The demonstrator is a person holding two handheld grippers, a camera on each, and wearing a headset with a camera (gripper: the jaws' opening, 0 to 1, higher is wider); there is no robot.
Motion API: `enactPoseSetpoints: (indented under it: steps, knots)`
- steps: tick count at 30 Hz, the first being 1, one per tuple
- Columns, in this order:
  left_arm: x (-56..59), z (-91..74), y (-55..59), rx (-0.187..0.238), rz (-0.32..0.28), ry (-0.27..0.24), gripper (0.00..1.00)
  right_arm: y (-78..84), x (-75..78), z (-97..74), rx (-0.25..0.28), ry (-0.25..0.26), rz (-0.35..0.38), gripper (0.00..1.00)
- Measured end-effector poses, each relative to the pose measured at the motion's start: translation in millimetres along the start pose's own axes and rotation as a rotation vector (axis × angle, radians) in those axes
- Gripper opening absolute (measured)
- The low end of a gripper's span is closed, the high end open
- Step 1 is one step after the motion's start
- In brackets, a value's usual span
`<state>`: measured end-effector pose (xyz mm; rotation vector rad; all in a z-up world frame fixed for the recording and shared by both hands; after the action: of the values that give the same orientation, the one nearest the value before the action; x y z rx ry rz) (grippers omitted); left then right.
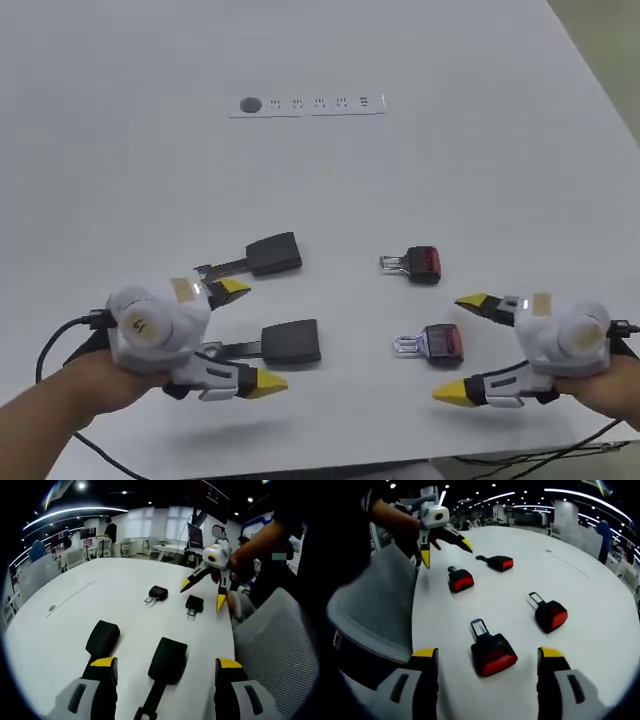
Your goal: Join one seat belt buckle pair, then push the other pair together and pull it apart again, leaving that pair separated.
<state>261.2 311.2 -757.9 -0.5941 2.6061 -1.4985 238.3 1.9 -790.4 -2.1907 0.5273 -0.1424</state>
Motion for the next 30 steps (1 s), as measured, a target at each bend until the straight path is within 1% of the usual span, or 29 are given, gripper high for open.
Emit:
enactPoseSetpoints:
  steps: [1,2,3,4,7,9,10,11,12,14,17,18,19,20,21,22,23,24,25,26,28,29,30]
  knots:
    - [0.6,2.6,1.2,0.002,-0.012,0.005,0.82,0.8,0.5,0.4,-0.005,-0.007,-0.006,0.82]
    - [0.7,5.1,2.9,-0.005,-0.014,0.013,0.81,2.2,1.3,1.0,-0.016,-0.017,-0.012,0.82]
    - [1.2,8.7,6.1,-0.028,0.008,0.023,0.80,3.5,1.8,1.5,-0.022,-0.025,-0.013,0.81]
    - [2.2,11.0,7.1,-0.038,0.024,0.030,0.78,4.2,2.2,1.6,-0.026,-0.031,-0.013,0.79]
    - [5.0,19.3,13.6,-0.074,0.039,0.070,0.74,5.7,3.0,2.0,-0.040,-0.057,-0.026,0.74]
    - [4.4,22.5,16.3,-0.081,0.046,0.076,0.74,8.3,3.7,2.5,-0.065,-0.063,-0.036,0.73]
    - [4.1,25.1,19.0,-0.089,0.038,0.083,0.73,11.7,4.7,3.6,-0.091,-0.066,-0.051,0.72]
    - [4.7,27.6,20.9,-0.099,0.026,0.093,0.73,12.6,2.8,4.0,-0.081,-0.067,-0.046,0.71]
    - [5.0,28.9,21.7,-0.102,0.029,0.097,0.73,12.0,3.2,4.7,-0.077,-0.079,-0.058,0.71]
    - [4.3,31.3,23.8,-0.109,0.047,0.101,0.71,11.1,4.1,4.7,-0.076,-0.084,-0.060,0.70]
    - [3.2,34.7,26.7,-0.125,0.055,0.109,0.67,10.4,4.2,5.6,-0.072,-0.099,-0.071,0.66]
    - [3.2,35.7,27.8,-0.132,0.056,0.111,0.67,10.0,4.2,6.5,-0.067,-0.107,-0.081,0.63]
    - [3.5,35.4,29.9,-0.151,0.056,0.113,0.66,10.0,3.5,7.2,-0.073,-0.116,-0.111,0.61]
    - [3.3,37.4,28.5,-0.126,0.077,0.118,0.65,7.9,4.6,9.3,-0.069,-0.126,-0.168,0.58]
    - [3.0,38.2,28.1,-0.129,0.078,0.121,0.64,9.1,1.1,9.2,-0.082,-0.125,-0.146,0.56]
    - [2.6,38.4,27.6,-0.128,0.084,0.121,0.62,8.5,2.1,9.5,-0.077,-0.125,-0.141,0.55]
    - [1.8,39.0,27.9,-0.134,0.126,0.122,0.59,7.9,3.7,9.5,-0.072,-0.126,-0.132,0.54]
    - [0.6,38.9,28.1,-0.137,0.144,0.120,0.57,7.8,5.7,9.7,-0.069,-0.121,-0.129,0.52]
    - [-0.5,39.2,28.5,-0.144,0.184,0.121,0.54,7.7,6.8,9.4,-0.068,-0.116,-0.134,0.50]
    - [-1.0,39.1,28.4,-0.148,0.194,0.123,0.52,7.7,7.8,9.6,-0.068,-0.112,-0.141,0.48]
    - [-4.6,39.1,27.1,-0.144,0.175,0.122,0.48,8.6,10.1,8.9,-0.060,-0.109,-0.143,0.44]
    - [-6.1,39.2,27.4,-0.146,0.188,0.121,0.46,8.7,12.1,8.4,-0.056,-0.102,-0.142,0.40]
    - [-9.9,39.2,27.1,-0.156,0.258,0.116,0.42,8.5,14.1,8.5,-0.054,-0.094,-0.142,0.38]
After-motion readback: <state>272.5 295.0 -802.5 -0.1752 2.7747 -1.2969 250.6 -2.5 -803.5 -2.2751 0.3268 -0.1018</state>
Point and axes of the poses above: the centre of the closed fingertips' face, and the gripper's own axes: z roughly forward along the fingers, x roughly to its right, y roughly out of its underside, the point moved 8 cm from there along -z, roughly backward along the fingers, and after that the axes turned 7 degrees about x, right-handed, at the moved point
